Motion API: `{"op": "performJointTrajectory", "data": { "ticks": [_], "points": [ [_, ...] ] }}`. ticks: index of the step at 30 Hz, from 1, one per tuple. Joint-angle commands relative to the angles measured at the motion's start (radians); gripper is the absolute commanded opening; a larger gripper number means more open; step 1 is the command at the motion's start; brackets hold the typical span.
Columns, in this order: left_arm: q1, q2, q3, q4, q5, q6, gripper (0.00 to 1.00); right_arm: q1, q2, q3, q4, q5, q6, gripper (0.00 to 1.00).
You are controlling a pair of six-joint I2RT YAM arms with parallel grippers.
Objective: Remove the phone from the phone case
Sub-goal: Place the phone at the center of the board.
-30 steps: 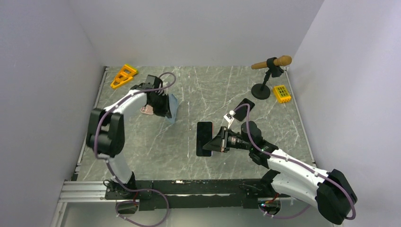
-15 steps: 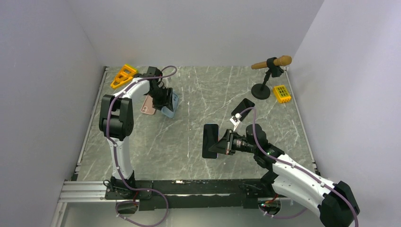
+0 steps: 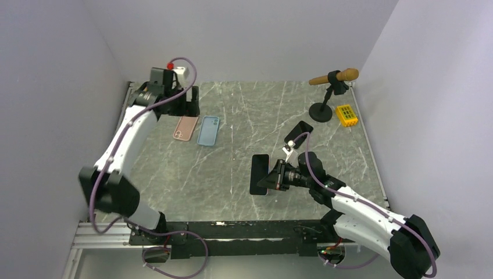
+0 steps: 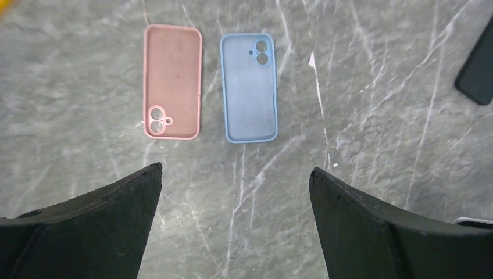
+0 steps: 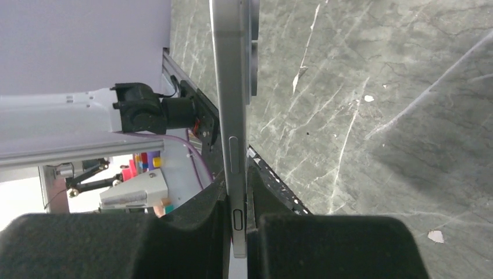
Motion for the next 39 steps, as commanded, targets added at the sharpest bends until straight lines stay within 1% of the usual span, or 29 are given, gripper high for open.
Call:
{"op": "performJointTrajectory", "data": {
  "ticks": [1, 6, 8, 10, 12, 14, 16, 18, 20, 23, 26, 29, 32, 34, 36, 39],
  "points": [
    [0.001, -0.171, -0.132, 0.12, -0.082, 0.034, 0.99, -0.005, 0.035, 0.019, 0.096, 0.025, 0.036, 0.0],
    [0.0, -0.338, -0.363, 0.313, -0.18, 0.062, 0.99, -0.01, 0.106, 0.024, 0.043, 0.119, 0.067, 0.0],
    [-0.006, -0.376, -0.364, 0.304, -0.181, 0.057, 0.99, -0.035, 0.109, 0.025, -0.022, 0.189, 0.081, 0.0],
    [-0.018, -0.433, -0.395, 0.364, -0.161, 0.089, 0.98, -0.091, 0.083, 0.004, -0.054, 0.256, 0.104, 0.0],
    [-0.019, -0.493, -0.45, 0.435, -0.153, 0.091, 0.99, -0.173, 0.052, -0.011, -0.081, 0.307, 0.108, 0.0],
    [-0.019, -0.545, -0.495, 0.475, -0.148, 0.094, 0.99, -0.271, 0.029, 0.004, -0.153, 0.389, 0.082, 0.0],
    [-0.021, -0.566, -0.509, 0.489, -0.172, 0.094, 0.99, -0.361, 0.028, 0.027, -0.195, 0.422, 0.042, 0.0],
    [-0.022, -0.575, -0.515, 0.492, -0.185, 0.088, 0.99, -0.471, 0.058, 0.061, -0.215, 0.4, -0.013, 0.0],
    [-0.023, -0.578, -0.519, 0.498, -0.182, 0.081, 0.99, -0.575, 0.124, 0.105, -0.226, 0.348, -0.075, 0.0],
    [-0.024, -0.581, -0.521, 0.504, -0.157, 0.071, 0.99, -0.708, 0.295, 0.186, -0.223, 0.242, -0.187, 0.0],
    [-0.024, -0.579, -0.523, 0.51, -0.137, 0.065, 0.98, -0.783, 0.427, 0.261, -0.213, 0.136, -0.255, 0.0],
    [-0.025, -0.568, -0.514, 0.501, -0.131, 0.064, 0.98, -0.83, 0.489, 0.283, -0.15, 0.07, -0.248, 0.01],
    [-0.025, -0.566, -0.512, 0.498, -0.133, 0.063, 0.98, -0.849, 0.538, 0.308, -0.124, 0.047, -0.234, 0.04],
    [-0.025, -0.569, -0.517, 0.501, -0.135, 0.064, 0.98, -0.857, 0.563, 0.308, -0.099, 0.043, -0.225, 0.1],
    [-0.025, -0.572, -0.52, 0.504, -0.138, 0.065, 0.99, -0.863, 0.583, 0.306, -0.084, 0.027, -0.222, 0.25],
    [-0.025, -0.57, -0.523, 0.505, -0.142, 0.065, 0.99, -0.865, 0.566, 0.304, -0.114, 0.049, -0.243, 0.56]
  ]
}}
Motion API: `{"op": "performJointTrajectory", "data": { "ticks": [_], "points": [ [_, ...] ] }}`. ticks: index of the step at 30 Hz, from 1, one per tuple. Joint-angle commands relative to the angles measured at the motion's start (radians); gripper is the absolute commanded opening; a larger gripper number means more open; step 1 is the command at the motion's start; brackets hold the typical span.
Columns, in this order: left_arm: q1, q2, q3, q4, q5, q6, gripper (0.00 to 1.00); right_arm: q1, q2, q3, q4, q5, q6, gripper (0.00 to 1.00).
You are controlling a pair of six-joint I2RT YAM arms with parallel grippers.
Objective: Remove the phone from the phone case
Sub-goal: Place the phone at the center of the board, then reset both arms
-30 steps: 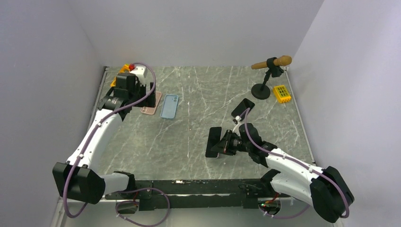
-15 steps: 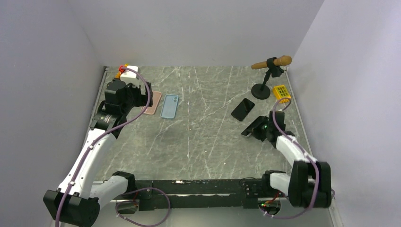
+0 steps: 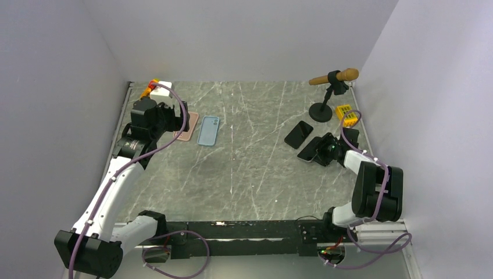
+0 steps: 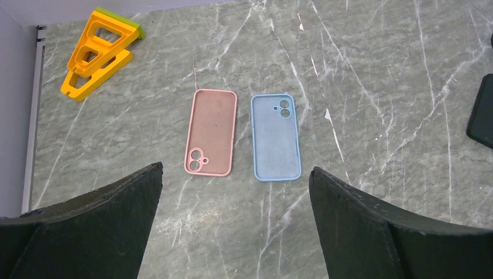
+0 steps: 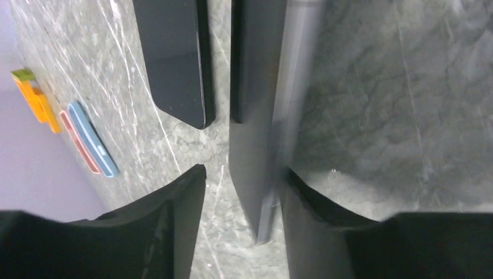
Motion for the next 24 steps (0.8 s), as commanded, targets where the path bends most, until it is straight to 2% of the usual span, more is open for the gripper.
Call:
{"op": "performJointTrajectory", "data": {
  "ticks": [1, 3, 5, 10, 15, 19, 24],
  "points": [
    [-0.002, -0.008, -0.001, 0.038, 0.002, -0.004, 0.99, -0.006, -0.042, 0.033, 0.016, 0.011, -0.04, 0.67],
    [-0.003, -0.013, -0.002, 0.038, -0.006, -0.006, 0.99, -0.007, -0.115, 0.04, -0.053, 0.085, -0.07, 0.93],
    [-0.003, -0.024, -0.011, 0.047, -0.012, -0.009, 0.99, -0.007, -0.205, 0.053, -0.127, 0.161, -0.097, 1.0],
    [-0.003, -0.071, -0.04, 0.08, -0.04, -0.016, 0.99, -0.004, -0.432, 0.136, -0.332, 0.311, -0.167, 1.0],
    [-0.004, -0.126, -0.069, 0.115, -0.059, -0.021, 0.99, -0.006, -0.573, 0.277, -0.476, 0.396, -0.267, 1.0],
    [-0.004, -0.18, -0.076, 0.141, -0.085, -0.022, 0.99, 0.007, -0.577, 0.443, -0.581, 0.455, -0.32, 1.0],
    [-0.004, -0.253, 0.001, 0.133, -0.145, -0.042, 1.0, 0.013, -0.57, 0.65, -0.601, 0.398, -0.374, 1.0]
  ]
}}
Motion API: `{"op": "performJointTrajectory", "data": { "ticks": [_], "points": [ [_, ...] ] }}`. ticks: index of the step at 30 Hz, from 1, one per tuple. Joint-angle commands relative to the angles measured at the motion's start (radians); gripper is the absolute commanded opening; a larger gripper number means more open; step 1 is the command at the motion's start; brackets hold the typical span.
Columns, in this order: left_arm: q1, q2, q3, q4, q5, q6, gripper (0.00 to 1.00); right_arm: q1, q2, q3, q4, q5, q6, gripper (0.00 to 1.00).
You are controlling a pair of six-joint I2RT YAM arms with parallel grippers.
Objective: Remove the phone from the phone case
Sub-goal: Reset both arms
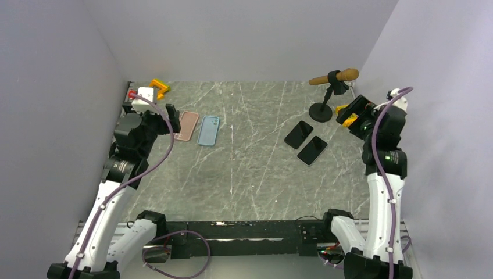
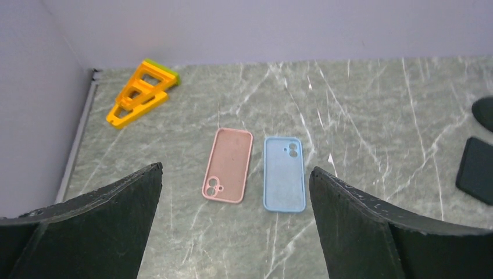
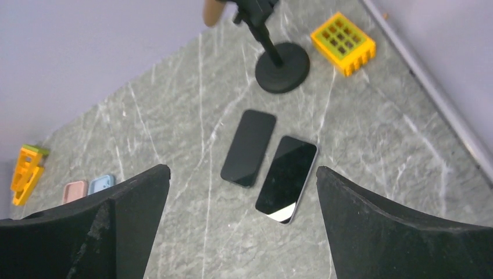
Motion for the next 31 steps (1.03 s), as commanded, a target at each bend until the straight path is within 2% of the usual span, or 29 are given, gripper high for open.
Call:
{"op": "performJointTrajectory", "data": {
  "ticks": [1, 5, 9, 16, 25, 28, 31],
  "points": [
    [-0.004, -0.073, 0.111, 0.037, -0.065, -0.027, 0.99, 0.006, 0.003, 0.207, -0.072, -0.004, -0.097, 1.0],
    [-0.004, -0.125, 0.255, -0.018, -0.075, -0.016, 0.99, 0.007, 0.01, 0.417, -0.086, 0.018, -0.138, 1.0],
    [-0.004, -0.187, 0.35, -0.046, -0.085, -0.014, 0.99, 0.007, -0.022, 0.512, -0.043, -0.014, -0.157, 1.0],
    [-0.004, -0.27, 0.368, -0.068, -0.108, -0.033, 0.99, 0.005, -0.09, 0.514, 0.02, -0.07, -0.13, 1.0],
    [-0.004, -0.268, 0.369, -0.111, -0.111, -0.054, 1.0, 0.005, -0.091, 0.508, -0.012, -0.033, -0.12, 1.0],
    [-0.004, -0.274, 0.355, -0.109, -0.109, -0.06, 0.99, 0.005, -0.097, 0.482, -0.001, -0.184, -0.155, 1.0],
    [-0.004, -0.271, 0.354, -0.115, -0.093, -0.063, 0.99, 0.005, -0.113, 0.454, -0.012, -0.177, -0.126, 1.0]
  ]
}}
